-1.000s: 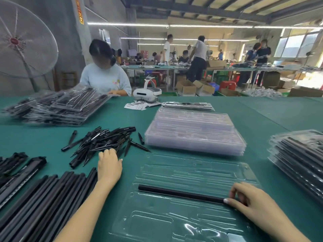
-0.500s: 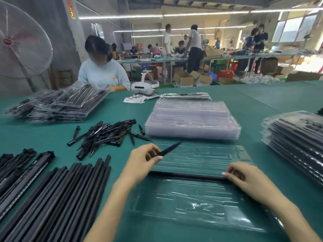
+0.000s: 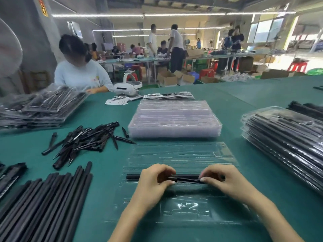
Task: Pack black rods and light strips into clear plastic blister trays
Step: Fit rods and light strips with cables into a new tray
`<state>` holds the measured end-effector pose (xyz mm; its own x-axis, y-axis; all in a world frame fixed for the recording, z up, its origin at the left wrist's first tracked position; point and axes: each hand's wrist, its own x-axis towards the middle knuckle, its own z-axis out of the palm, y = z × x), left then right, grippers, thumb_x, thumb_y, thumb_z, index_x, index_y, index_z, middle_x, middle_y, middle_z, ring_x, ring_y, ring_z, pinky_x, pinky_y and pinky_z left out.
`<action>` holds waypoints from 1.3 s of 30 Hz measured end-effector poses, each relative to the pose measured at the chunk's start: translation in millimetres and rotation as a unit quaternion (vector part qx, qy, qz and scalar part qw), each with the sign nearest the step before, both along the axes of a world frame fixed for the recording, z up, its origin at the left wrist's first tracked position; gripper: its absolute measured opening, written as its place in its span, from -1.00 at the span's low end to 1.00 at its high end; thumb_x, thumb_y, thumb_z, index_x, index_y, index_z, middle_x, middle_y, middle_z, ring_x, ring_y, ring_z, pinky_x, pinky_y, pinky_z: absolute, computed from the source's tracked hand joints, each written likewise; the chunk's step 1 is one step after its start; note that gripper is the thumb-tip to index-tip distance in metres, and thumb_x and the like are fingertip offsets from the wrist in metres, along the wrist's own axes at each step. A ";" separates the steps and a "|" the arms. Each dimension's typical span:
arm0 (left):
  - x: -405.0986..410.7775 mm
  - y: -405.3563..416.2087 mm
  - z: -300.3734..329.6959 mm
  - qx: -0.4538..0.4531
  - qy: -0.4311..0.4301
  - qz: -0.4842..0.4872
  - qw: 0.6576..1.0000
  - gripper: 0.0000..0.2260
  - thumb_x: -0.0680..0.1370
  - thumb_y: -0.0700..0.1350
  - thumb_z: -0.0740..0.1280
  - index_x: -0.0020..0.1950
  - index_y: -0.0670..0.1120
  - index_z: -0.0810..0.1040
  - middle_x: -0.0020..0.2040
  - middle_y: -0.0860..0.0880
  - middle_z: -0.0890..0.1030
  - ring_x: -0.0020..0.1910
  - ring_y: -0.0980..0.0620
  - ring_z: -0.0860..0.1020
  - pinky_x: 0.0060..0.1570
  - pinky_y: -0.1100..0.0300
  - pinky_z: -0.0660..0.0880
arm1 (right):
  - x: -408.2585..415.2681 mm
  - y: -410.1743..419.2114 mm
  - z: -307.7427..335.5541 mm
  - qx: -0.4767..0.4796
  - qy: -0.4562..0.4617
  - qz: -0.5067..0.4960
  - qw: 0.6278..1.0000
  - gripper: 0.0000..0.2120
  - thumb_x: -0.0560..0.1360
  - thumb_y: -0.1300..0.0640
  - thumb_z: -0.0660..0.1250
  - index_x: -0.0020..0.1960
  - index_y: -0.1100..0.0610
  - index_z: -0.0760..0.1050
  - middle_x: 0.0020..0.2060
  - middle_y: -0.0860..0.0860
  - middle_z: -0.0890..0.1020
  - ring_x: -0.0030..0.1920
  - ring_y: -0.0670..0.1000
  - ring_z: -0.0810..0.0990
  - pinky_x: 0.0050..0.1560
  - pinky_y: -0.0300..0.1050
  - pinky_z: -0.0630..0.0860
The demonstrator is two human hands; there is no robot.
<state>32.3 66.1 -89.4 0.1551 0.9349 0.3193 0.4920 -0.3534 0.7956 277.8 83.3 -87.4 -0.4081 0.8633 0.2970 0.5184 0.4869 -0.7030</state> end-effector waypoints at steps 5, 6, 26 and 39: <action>9.0 -11.9 6.9 -0.013 -0.115 0.011 0.993 -0.88 0.40 -0.24 0.51 -0.14 -0.05 0.66 -0.22 0.03 0.68 -0.22 0.16 0.63 -0.14 0.36 0.51 | 6.6 -4.2 9.3 -0.002 0.015 -0.003 1.000 -0.85 0.34 0.00 0.51 -0.11 -0.18 0.64 -0.32 -0.15 0.65 -0.35 -0.20 0.51 -0.31 -0.39 0.39; 11.0 -13.9 8.9 -0.018 -0.152 0.022 0.988 -0.87 0.40 -0.23 0.51 -0.15 -0.04 0.65 -0.24 -0.01 0.68 -0.25 0.12 0.63 -0.18 0.34 0.52 | 6.4 -4.9 10.2 0.000 0.009 0.004 1.000 -0.81 0.34 0.05 0.53 -0.11 -0.18 0.64 -0.33 -0.15 0.64 -0.35 -0.20 0.52 -0.30 -0.39 0.40; 38.9 -23.1 -12.2 0.156 0.176 -0.017 0.972 -0.75 0.51 -0.14 0.24 0.17 0.04 0.47 0.02 0.12 0.50 -0.15 0.07 0.53 -0.17 0.22 0.48 | -9.3 -12.6 12.4 -0.074 -0.016 0.013 0.997 -0.81 0.39 0.03 0.51 -0.05 -0.16 0.59 -0.27 -0.04 0.65 -0.36 -0.15 0.51 -0.26 -0.23 0.50; 47.0 -26.1 -9.7 0.183 0.331 -0.042 0.925 -0.70 0.16 0.02 0.61 -0.17 0.18 0.64 -0.31 0.20 0.54 -0.32 0.17 0.53 -0.36 0.39 0.41 | 23.0 -4.5 6.6 0.017 -0.079 -0.199 0.977 -0.90 0.49 -0.04 0.36 -0.21 -0.18 0.55 -0.31 -0.23 0.62 -0.32 -0.12 0.55 -0.23 -0.07 0.53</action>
<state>79.3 40.0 -99.0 0.4973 0.7589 0.4204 0.7873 -0.5983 0.1489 300.8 78.8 -80.8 -0.0860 0.9537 0.2882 0.7722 0.2465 -0.5856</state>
